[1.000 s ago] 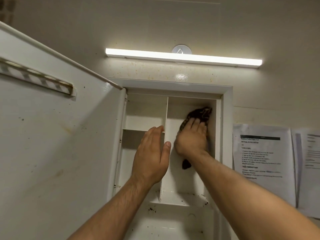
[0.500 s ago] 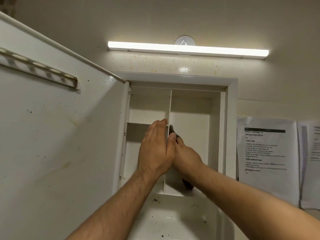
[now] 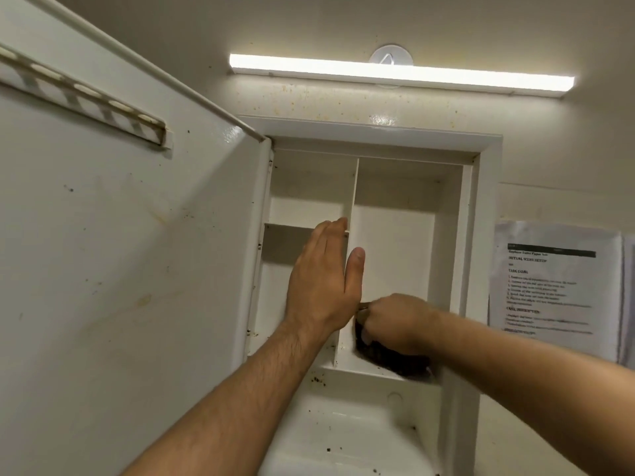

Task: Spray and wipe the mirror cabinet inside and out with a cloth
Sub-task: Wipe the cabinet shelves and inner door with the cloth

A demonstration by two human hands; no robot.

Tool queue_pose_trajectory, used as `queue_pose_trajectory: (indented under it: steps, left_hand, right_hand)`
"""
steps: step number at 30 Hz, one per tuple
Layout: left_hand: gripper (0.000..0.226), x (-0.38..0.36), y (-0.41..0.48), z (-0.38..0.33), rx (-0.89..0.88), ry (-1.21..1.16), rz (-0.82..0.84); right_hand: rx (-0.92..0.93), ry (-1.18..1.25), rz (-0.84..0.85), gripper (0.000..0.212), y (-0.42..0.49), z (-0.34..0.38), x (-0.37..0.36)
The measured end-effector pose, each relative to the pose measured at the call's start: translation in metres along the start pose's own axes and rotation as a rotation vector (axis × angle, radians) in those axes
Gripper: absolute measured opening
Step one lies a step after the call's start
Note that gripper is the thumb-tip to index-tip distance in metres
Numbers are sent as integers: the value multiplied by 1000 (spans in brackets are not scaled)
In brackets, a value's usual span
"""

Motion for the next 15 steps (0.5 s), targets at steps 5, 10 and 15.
queue_pose_trajectory:
  steps: [5, 10, 15]
  left_hand:
    - [58, -3, 0, 0, -51, -15, -52]
    - [58, -3, 0, -1, -42, -15, -61]
    - [58, 6, -1, -6, -19, 54, 5]
  right_hand:
    - [-350, -150, -501, 38, 3, -76, 57]
    - [-506, -529, -293, 42, 2, -64, 51]
    - [-375, -714, -5, 36, 1, -17, -2]
Point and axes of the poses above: each hand's wrist, its own y-axis towards the middle knuckle, its own x-axis out of the back of the hand, z = x × y, the point moved 3 cm from there along y, towards the middle knuckle, and after that the axes turned 5 degrees about -y, right-handed, at the moved point
